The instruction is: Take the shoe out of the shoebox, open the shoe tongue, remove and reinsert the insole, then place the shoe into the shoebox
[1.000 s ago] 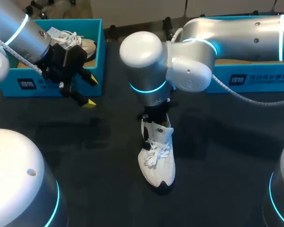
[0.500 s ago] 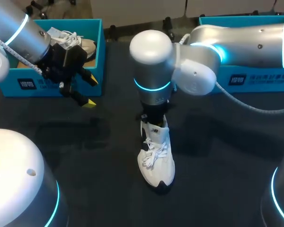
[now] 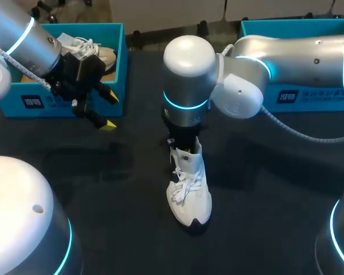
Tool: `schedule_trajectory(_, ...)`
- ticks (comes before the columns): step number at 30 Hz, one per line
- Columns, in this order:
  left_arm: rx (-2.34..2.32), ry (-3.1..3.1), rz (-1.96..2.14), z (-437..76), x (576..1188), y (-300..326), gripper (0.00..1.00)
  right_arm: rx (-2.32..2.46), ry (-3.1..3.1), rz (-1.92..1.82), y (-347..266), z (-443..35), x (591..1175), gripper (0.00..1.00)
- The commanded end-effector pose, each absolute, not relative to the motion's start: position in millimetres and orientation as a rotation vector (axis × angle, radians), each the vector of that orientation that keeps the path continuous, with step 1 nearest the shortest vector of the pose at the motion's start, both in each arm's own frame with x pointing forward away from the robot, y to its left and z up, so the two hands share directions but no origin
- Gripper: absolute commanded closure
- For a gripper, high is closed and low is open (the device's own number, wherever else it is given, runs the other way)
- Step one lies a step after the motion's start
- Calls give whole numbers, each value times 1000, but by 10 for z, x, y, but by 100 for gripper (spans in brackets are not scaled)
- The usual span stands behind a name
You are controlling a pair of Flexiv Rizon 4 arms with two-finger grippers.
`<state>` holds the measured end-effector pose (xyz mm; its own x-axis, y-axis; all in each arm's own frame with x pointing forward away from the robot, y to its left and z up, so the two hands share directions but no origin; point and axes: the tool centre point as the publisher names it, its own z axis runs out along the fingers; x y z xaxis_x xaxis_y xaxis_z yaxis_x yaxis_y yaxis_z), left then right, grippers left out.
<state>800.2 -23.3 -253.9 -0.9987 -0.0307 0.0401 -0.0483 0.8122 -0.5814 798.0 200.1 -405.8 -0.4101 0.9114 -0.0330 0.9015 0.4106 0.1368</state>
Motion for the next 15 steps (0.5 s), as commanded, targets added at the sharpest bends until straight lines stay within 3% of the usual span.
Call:
schedule_trajectory(1,65,-2966,948,-2535,7993,-230,0,1630,2525,115,2089,-4117,7991,100)
schedule_trajectory(15,65,-2966,948,-2535,7993,-230,0,1641,2402,34,1805,-3730,7908,100)
